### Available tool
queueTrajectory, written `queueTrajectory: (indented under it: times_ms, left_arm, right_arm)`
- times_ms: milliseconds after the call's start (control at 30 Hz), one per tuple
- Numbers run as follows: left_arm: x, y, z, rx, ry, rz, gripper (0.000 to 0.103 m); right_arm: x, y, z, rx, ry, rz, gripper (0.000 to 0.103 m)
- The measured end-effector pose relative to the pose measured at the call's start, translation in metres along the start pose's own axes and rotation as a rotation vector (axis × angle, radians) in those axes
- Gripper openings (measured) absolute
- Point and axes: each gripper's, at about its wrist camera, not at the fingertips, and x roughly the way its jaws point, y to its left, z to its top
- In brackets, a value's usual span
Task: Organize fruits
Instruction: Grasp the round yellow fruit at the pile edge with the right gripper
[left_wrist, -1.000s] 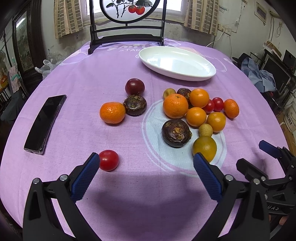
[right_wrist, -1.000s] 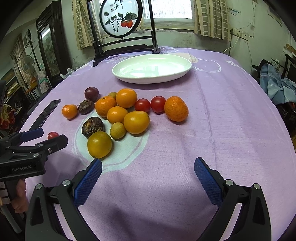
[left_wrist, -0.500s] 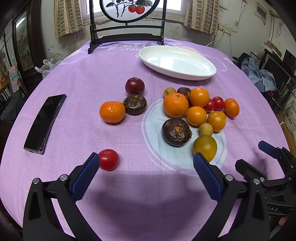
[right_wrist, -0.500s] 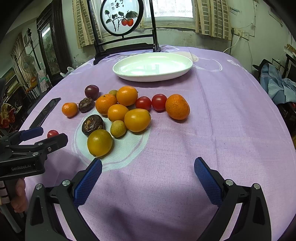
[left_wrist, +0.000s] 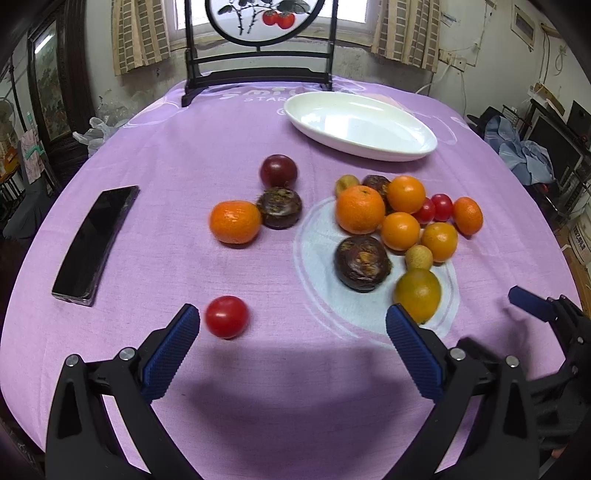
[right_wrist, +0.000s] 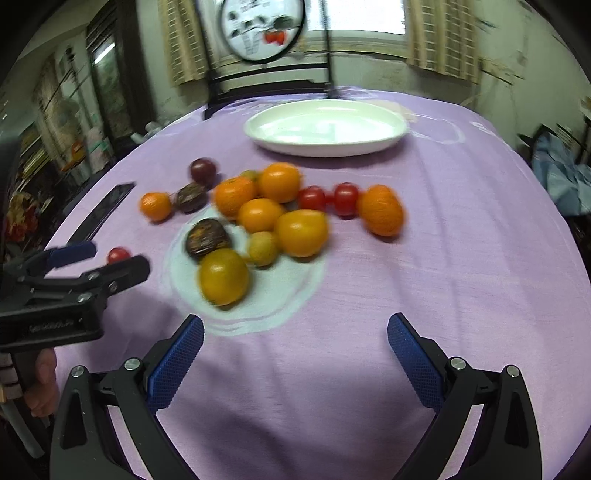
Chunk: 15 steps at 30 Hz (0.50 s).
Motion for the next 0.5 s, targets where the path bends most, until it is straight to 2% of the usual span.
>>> queueTrajectory:
  times_ms: [133,200,267,400,467,500]
  left_arm:
    - [0.002,0.017,0.0,-0.032,0.003,0.015,0.099]
    - [0.003,0.025,0.0,-0.042,0.001,0.026,0.099]
    - [0.005,0.031,0.0,-0.05,0.004,0.034,0.099]
    - [0.009,0.041,0.0,-0.066,0.015,0.036,0.099]
    - [0.01,0.043,0.0,-0.066,0.018,0.04,0.099]
    - [0.011,0.044,0.001,-0.065,0.02,0.041,0.099]
  right_arm:
    - [0.018,0.026,0.006,-0.078,0.054,0.001,0.1]
    - [0.028,0.036,0.009,-0.104,0.077,-0.018,0.096]
    - [0.037,0.041,0.015,-0.111,0.106,-0.004,0.079]
    - [0.047,0.049,0.027,-0.121,0.11,-0.007,0.066]
    - [0.047,0.048,0.032,-0.104,0.096,-0.009,0.037]
    - [0.046,0.045,0.033,-0.093,0.093,0.001,0.038]
